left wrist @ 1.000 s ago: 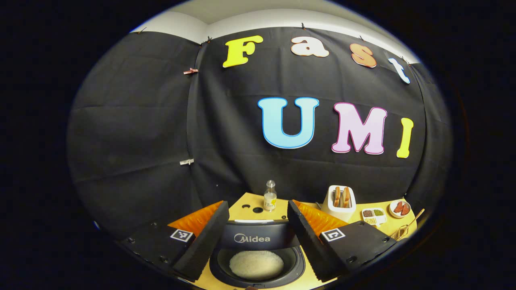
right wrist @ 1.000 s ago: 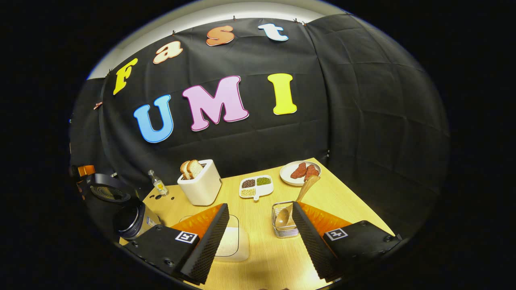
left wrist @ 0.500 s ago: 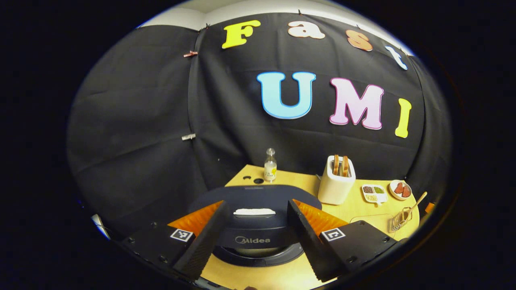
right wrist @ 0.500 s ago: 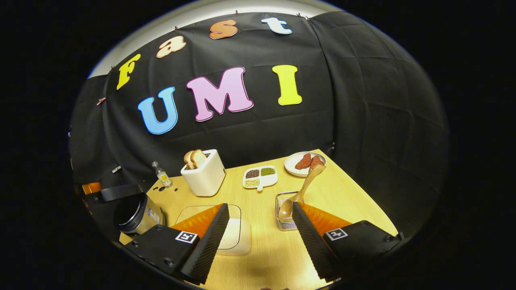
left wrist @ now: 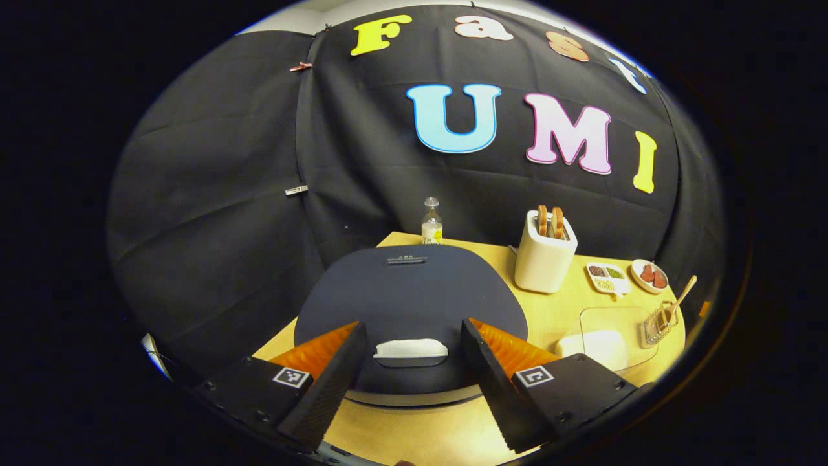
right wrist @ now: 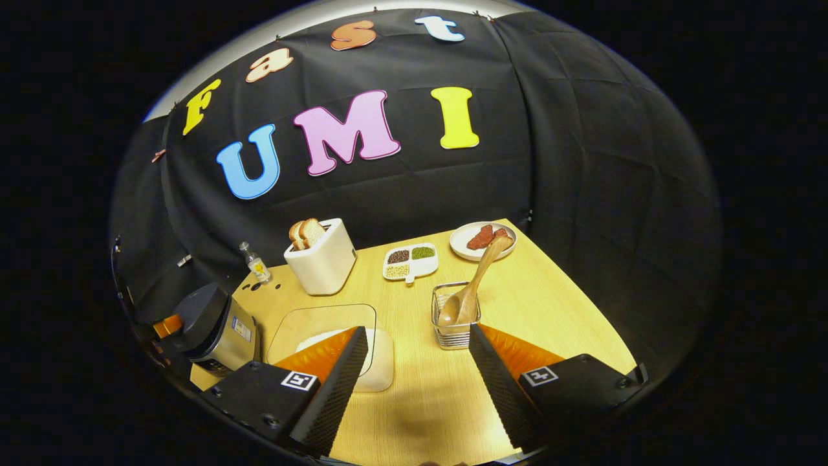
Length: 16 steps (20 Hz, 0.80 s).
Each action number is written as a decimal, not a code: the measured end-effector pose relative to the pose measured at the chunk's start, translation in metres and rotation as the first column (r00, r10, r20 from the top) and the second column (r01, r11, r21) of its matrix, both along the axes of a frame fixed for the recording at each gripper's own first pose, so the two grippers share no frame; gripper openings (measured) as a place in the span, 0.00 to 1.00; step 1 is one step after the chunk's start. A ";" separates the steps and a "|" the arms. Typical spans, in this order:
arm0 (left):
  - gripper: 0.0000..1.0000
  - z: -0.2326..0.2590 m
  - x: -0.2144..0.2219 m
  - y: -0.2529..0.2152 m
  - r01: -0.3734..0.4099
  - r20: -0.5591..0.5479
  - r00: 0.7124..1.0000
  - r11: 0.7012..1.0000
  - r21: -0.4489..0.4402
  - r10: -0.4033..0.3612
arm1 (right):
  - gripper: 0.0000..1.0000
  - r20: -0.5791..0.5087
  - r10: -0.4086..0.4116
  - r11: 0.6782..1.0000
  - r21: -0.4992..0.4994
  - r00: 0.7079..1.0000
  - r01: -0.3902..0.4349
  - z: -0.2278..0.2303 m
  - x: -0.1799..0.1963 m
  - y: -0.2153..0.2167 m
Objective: Close the left gripper, press the button to open the rice cooker; take a wooden spoon from the chopstick holder with the right hand, scoop a spoonful of rice and pour it into the rice cooker, then put the wooden spoon back into the chopstick holder.
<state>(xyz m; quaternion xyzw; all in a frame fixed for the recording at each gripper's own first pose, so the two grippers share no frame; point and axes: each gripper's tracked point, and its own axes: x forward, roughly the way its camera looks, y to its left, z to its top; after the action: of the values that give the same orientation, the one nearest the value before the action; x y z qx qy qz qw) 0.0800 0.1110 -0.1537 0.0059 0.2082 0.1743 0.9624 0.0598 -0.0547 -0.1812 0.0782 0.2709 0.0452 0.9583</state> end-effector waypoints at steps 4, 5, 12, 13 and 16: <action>1.00 -0.006 -0.002 0.000 -0.008 -0.008 1.000 1.000 -0.002 0.008 | 0.98 0.008 0.001 1.000 -0.009 1.000 -0.001 0.001 0.000 -0.003; 1.00 -0.005 0.000 -0.003 -0.006 -0.003 1.000 1.000 0.000 0.006 | 0.99 0.006 0.005 1.000 -0.012 1.000 -0.005 0.000 -0.001 -0.003; 0.99 0.012 0.005 -0.011 0.088 0.037 0.995 0.996 0.007 -0.088 | 0.99 0.032 0.021 0.999 -0.036 0.999 -0.020 0.008 -0.005 -0.001; 0.99 0.026 0.004 -0.017 0.111 0.064 0.991 0.993 0.041 -0.114 | 0.98 0.042 0.010 0.999 -0.053 0.999 -0.008 0.010 -0.003 -0.005; 0.99 0.087 0.000 -0.036 0.157 0.177 0.968 0.981 0.116 -0.176 | 0.98 0.093 0.006 0.997 -0.076 0.996 0.001 0.031 0.005 -0.004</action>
<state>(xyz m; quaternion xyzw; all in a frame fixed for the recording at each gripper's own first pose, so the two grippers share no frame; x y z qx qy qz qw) 0.0797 0.0755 -0.0664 0.0555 0.1067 0.1027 0.9874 0.0652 -0.0586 -0.1501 0.0395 0.2275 0.0397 0.9722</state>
